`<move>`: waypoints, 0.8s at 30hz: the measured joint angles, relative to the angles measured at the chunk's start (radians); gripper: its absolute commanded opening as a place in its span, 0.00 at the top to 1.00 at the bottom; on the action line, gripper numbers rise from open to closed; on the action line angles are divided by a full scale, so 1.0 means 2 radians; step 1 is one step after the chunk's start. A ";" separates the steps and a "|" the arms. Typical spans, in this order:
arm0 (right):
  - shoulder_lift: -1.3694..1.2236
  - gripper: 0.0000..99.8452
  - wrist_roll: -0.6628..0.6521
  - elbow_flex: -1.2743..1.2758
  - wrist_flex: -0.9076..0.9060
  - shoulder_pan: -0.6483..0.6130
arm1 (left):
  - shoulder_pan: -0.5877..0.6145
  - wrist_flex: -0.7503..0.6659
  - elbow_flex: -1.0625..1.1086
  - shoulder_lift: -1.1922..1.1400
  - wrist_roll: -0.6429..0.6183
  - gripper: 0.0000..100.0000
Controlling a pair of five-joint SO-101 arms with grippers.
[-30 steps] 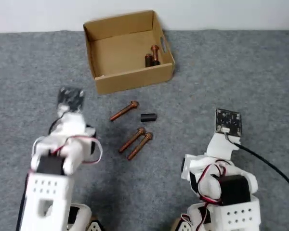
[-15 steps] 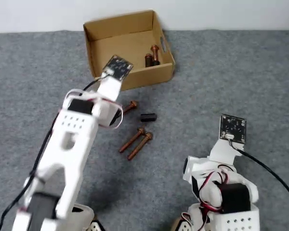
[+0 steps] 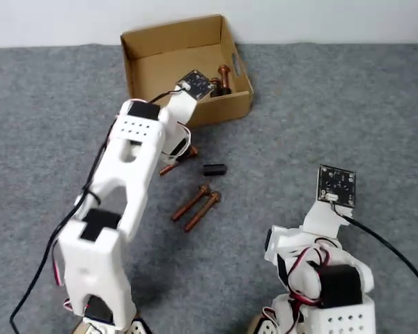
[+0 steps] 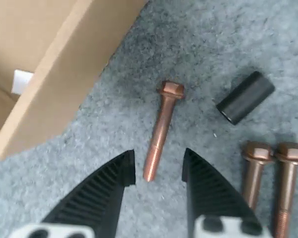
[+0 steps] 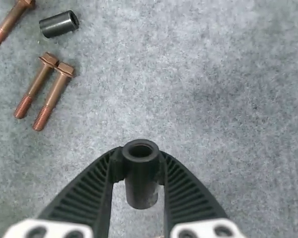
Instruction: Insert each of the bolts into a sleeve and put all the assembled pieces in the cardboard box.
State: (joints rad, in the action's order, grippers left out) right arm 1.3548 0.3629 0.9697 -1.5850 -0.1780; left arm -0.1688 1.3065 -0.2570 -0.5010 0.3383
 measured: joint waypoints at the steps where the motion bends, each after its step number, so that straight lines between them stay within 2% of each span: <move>1: 0.005 0.99 0.000 0.001 0.000 0.000 | 0.000 0.011 -0.025 -0.020 0.003 0.83; 14: 0.063 0.99 0.000 0.033 0.005 0.002 | -0.016 0.137 -0.318 -0.244 0.014 0.84; 18: 0.069 0.99 0.000 0.033 0.005 0.000 | -0.017 0.144 -0.390 -0.303 -0.008 0.90; 22: 0.069 0.99 0.000 0.035 0.005 0.000 | -0.025 0.181 -0.460 -0.336 -0.041 0.99; 24: 0.068 0.99 0.000 0.036 0.005 0.000 | -0.028 0.196 -0.485 -0.349 -0.051 0.99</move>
State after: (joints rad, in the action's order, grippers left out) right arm 1.4914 0.3629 1.0418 -1.5758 -0.1780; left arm -0.2256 1.6993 -1.2267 -1.1991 0.2355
